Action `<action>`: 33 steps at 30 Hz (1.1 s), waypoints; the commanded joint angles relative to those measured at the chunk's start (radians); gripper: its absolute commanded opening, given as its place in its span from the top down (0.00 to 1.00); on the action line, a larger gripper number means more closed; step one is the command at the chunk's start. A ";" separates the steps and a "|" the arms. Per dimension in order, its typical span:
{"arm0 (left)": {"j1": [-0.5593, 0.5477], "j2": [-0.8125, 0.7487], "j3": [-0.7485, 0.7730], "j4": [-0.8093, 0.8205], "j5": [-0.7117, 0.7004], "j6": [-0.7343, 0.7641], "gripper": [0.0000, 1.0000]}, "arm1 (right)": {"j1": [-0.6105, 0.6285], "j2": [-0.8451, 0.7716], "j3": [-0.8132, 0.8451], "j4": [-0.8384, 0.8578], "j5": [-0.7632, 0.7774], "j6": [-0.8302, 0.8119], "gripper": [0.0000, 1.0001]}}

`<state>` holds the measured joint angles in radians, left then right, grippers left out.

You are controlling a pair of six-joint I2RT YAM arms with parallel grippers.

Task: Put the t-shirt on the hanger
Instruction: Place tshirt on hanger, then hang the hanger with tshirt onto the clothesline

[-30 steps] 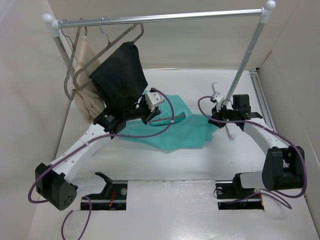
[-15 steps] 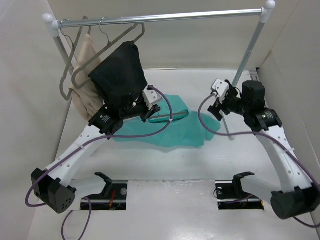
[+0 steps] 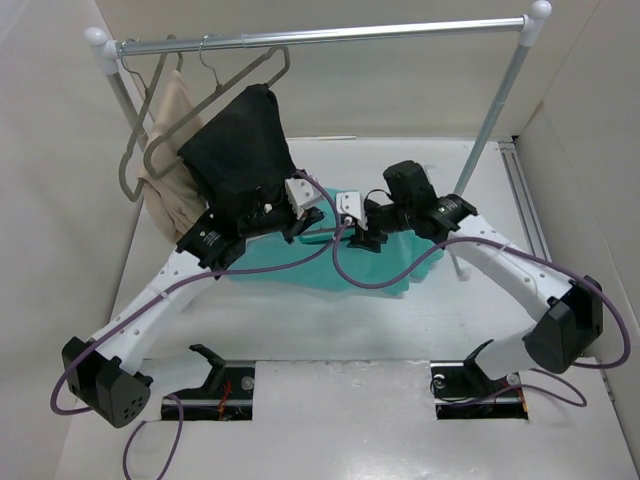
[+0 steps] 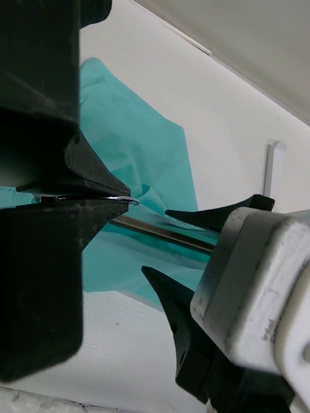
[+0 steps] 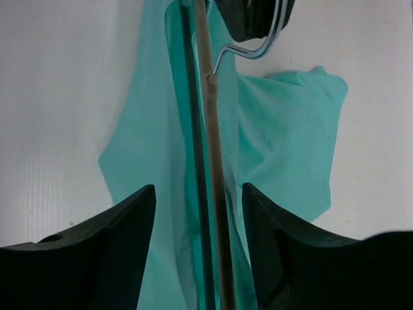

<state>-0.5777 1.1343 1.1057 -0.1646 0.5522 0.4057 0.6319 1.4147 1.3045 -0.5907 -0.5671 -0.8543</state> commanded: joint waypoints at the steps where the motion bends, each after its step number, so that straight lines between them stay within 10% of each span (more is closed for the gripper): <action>1: 0.003 -0.053 -0.013 0.069 0.055 -0.010 1.00 | 0.008 -0.013 0.035 0.104 -0.070 -0.003 0.39; 7: 0.003 -0.062 -0.014 0.080 0.055 -0.019 1.00 | 0.008 0.105 0.070 0.108 -0.019 0.032 0.56; 11: 0.003 -0.062 -0.023 0.091 0.032 -0.028 1.00 | 0.008 0.125 0.070 0.095 0.001 0.055 1.00; 17: 0.003 -0.082 -0.032 0.017 -0.038 0.014 0.36 | -0.050 0.014 0.019 0.051 -0.046 0.064 1.00; 33: 0.102 -0.062 -0.205 -0.047 -0.167 0.113 0.34 | -0.307 -0.204 0.024 -0.273 -0.217 -0.052 1.00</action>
<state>-0.4759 1.0557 0.9089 -0.2226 0.4282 0.4953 0.3347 1.2224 1.2728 -0.7906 -0.6914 -0.8639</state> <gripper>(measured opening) 0.665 0.108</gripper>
